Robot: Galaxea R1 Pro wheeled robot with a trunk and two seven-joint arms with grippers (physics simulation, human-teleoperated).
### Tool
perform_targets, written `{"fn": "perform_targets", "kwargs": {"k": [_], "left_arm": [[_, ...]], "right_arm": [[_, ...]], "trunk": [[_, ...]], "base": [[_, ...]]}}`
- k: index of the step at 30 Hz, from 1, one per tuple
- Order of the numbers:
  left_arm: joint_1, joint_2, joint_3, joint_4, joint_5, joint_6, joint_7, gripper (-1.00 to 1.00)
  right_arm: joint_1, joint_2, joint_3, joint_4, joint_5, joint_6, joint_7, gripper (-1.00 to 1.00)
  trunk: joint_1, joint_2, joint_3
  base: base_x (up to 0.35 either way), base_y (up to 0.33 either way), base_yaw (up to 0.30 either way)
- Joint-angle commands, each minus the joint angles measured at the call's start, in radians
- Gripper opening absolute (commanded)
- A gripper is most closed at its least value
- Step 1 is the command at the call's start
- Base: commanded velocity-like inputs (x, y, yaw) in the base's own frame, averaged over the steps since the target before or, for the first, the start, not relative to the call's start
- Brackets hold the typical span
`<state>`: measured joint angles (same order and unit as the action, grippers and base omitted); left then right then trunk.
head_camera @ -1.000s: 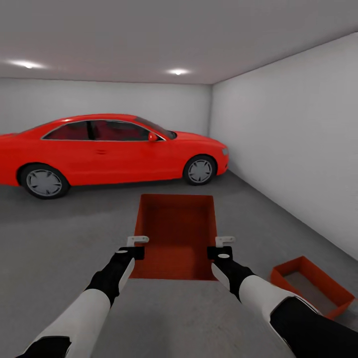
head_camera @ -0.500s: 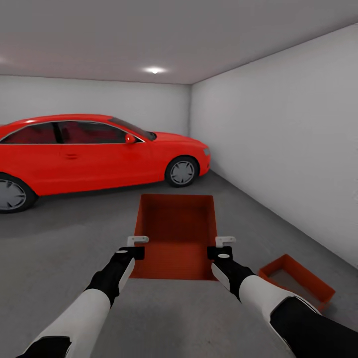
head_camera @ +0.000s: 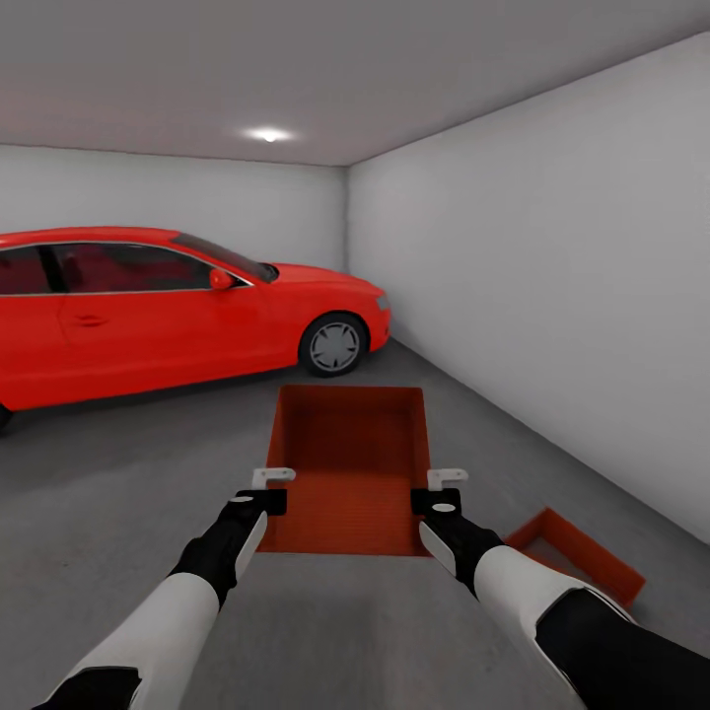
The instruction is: Move the two storage containers from the living room to the garage. In the garage, place one container on the floor and stack the other container on top of it (either order is fine).
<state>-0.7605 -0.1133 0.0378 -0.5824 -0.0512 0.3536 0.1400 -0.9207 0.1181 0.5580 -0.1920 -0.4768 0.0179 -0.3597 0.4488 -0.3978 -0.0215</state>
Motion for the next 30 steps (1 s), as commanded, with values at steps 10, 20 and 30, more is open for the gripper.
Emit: {"fn": "perform_targets", "kwargs": {"k": [10,20,30], "left_arm": [[0.0,-0.009,0.017,0.0,-0.006,0.007,-0.002,-1.0],[0.0,-0.009,0.017,0.0,-0.007,0.006,-0.002,-1.0],[0.0,-0.009,0.017,0.0,-0.009,0.007,-0.002,-1.0]], "right_arm": [[-0.001,0.011,-0.023,-0.003,0.018,-0.015,-0.001,-1.0],[-0.001,0.01,-0.023,-0.003,0.019,-0.015,-0.002,-1.0],[-0.001,0.011,-0.023,-0.003,0.02,-0.015,-0.002,-1.0]], "trunk": [[0.001,-0.002,-0.002],[0.001,-0.002,-0.002],[0.001,-0.002,-0.002]], "base": [[0.321,0.0,-0.004],[0.321,0.0,-0.044],[0.254,0.0,-0.232]]}}
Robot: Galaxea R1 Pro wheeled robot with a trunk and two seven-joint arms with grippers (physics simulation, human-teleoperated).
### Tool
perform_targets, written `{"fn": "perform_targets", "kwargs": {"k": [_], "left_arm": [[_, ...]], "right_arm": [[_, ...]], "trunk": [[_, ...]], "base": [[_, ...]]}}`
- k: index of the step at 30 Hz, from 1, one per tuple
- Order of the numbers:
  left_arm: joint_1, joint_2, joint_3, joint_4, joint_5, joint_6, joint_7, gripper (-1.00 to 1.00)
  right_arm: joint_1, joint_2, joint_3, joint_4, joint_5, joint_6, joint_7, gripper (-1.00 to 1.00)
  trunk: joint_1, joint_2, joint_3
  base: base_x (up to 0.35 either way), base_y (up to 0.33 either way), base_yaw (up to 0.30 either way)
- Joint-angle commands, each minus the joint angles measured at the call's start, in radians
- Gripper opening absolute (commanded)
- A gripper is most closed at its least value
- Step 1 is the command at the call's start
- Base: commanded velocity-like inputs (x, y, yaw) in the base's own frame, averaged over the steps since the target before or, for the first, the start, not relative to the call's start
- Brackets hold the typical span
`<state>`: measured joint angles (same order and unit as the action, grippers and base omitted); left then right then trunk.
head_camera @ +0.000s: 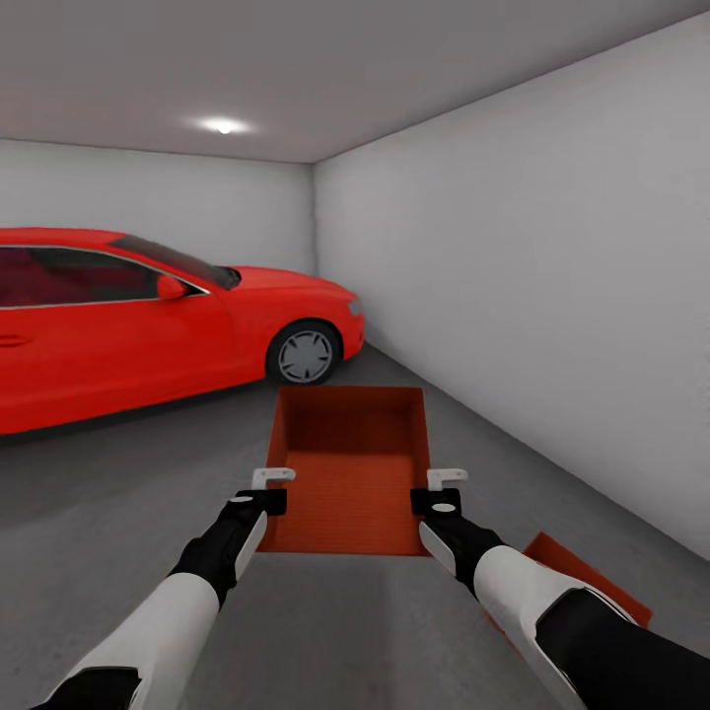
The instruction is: Move the two storage containers from the living room to the garage. In the garage, place one container on the floor and stack the other container on top of it (either order is fine).
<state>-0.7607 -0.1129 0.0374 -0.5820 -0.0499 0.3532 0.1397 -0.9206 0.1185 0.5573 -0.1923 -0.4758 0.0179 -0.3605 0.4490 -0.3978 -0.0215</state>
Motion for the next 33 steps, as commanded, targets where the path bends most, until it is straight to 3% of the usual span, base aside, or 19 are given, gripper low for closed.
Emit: {"fn": "perform_targets", "kwargs": {"k": [1,33], "left_arm": [[0.0,-0.01,0.018,-0.001,-0.01,0.007,-0.002,-1.0],[0.0,-0.01,0.018,-0.001,-0.01,0.007,-0.002,-1.0]], "right_arm": [[-0.001,0.01,-0.022,-0.003,0.019,-0.015,-0.001,-1.0],[-0.001,0.01,-0.022,-0.003,0.018,-0.015,-0.001,-1.0]], "trunk": [[0.001,-0.002,-0.002],[0.001,-0.002,-0.002]], "base": [[0.187,0.0,-0.243],[0.194,0.0,-0.243]]}}
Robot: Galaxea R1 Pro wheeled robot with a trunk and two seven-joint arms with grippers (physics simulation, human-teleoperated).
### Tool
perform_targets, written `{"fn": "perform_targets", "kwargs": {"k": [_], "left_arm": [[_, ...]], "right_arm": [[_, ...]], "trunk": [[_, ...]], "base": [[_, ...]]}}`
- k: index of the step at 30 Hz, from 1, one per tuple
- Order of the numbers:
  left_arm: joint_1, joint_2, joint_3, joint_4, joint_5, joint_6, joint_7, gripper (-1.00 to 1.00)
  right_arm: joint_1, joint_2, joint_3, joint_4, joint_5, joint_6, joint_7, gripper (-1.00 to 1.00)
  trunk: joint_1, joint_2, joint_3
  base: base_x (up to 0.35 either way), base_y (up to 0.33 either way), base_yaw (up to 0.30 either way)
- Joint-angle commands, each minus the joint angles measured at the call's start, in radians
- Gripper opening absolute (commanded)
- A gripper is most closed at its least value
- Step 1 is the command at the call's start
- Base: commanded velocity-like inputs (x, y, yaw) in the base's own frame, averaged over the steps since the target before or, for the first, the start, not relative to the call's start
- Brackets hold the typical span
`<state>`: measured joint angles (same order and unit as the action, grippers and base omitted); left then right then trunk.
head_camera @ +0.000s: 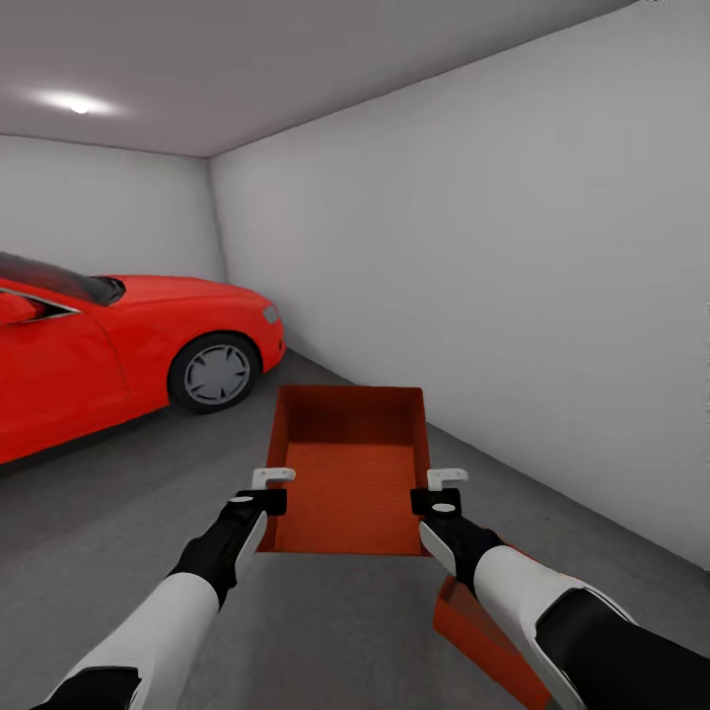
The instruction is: Move the two storage containers from the living room to the garage. In the garage, place one container on the floor and stack the other container on top of it (either order is fine).
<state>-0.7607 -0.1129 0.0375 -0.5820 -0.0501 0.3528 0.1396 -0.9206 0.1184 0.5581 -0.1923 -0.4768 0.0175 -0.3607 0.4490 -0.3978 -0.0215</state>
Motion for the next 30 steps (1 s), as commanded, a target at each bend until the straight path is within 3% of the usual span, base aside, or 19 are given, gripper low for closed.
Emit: {"fn": "perform_targets", "kwargs": {"k": [1,30], "left_arm": [[0.0,-0.01,0.018,-0.001,-0.01,0.007,-0.002,-1.0],[0.0,-0.014,0.018,-0.001,-0.01,0.008,-0.002,-1.0]], "right_arm": [[-0.001,0.01,-0.023,-0.003,0.018,-0.014,-0.001,-1.0],[-0.001,0.01,-0.023,-0.003,0.018,-0.014,0.0,-1.0]], "trunk": [[0.001,-0.002,-0.002],[0.001,-0.002,-0.002]], "base": [[0.208,0.0,-0.243],[0.211,0.0,-0.243]]}}
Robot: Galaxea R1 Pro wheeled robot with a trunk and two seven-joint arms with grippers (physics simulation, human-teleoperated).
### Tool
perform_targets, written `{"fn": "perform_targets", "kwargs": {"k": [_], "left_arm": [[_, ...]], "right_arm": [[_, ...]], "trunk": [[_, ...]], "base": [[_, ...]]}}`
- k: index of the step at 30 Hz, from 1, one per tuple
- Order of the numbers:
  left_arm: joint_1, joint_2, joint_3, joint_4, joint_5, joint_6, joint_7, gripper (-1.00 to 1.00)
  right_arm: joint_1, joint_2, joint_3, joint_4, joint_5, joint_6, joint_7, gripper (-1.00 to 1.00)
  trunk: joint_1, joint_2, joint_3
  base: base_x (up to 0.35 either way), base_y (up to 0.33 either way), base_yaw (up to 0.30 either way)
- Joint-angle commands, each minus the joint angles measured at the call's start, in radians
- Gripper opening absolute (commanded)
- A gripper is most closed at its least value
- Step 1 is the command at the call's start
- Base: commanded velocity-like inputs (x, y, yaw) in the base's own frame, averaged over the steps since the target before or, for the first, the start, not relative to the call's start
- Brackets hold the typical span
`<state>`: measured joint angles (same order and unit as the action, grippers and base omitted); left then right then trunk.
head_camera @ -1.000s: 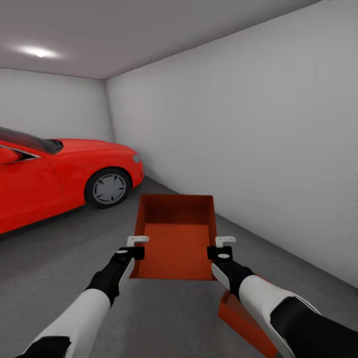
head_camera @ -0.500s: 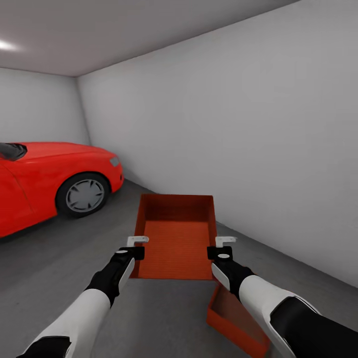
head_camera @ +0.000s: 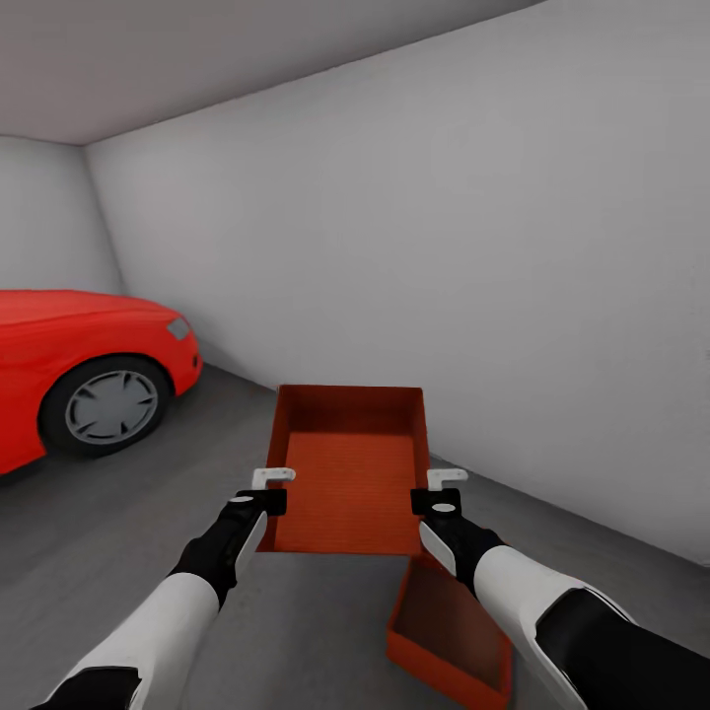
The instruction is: Move the two storage containers from the living room to the garage. In the garage, place one container on the floor and stack the other container on top of it (either order is fine).
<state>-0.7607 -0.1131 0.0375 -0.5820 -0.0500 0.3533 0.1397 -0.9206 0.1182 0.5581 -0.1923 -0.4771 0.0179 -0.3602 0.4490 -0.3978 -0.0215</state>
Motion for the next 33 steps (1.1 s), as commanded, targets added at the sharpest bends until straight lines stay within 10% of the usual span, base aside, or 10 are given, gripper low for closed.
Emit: {"fn": "perform_targets", "kwargs": {"k": [1,33], "left_arm": [[0.0,-0.014,0.018,-0.001,-0.01,0.007,-0.002,-1.0],[0.0,-0.014,0.018,-0.001,-0.01,0.007,-0.002,-1.0]], "right_arm": [[-0.001,0.011,-0.023,-0.003,0.018,-0.015,-0.001,-1.0],[-0.001,0.011,-0.023,-0.003,0.018,-0.015,-0.001,-1.0]], "trunk": [[0.001,-0.002,-0.002],[0.001,-0.002,-0.002]], "base": [[0.211,0.0,-0.243],[0.221,0.0,-0.243]]}}
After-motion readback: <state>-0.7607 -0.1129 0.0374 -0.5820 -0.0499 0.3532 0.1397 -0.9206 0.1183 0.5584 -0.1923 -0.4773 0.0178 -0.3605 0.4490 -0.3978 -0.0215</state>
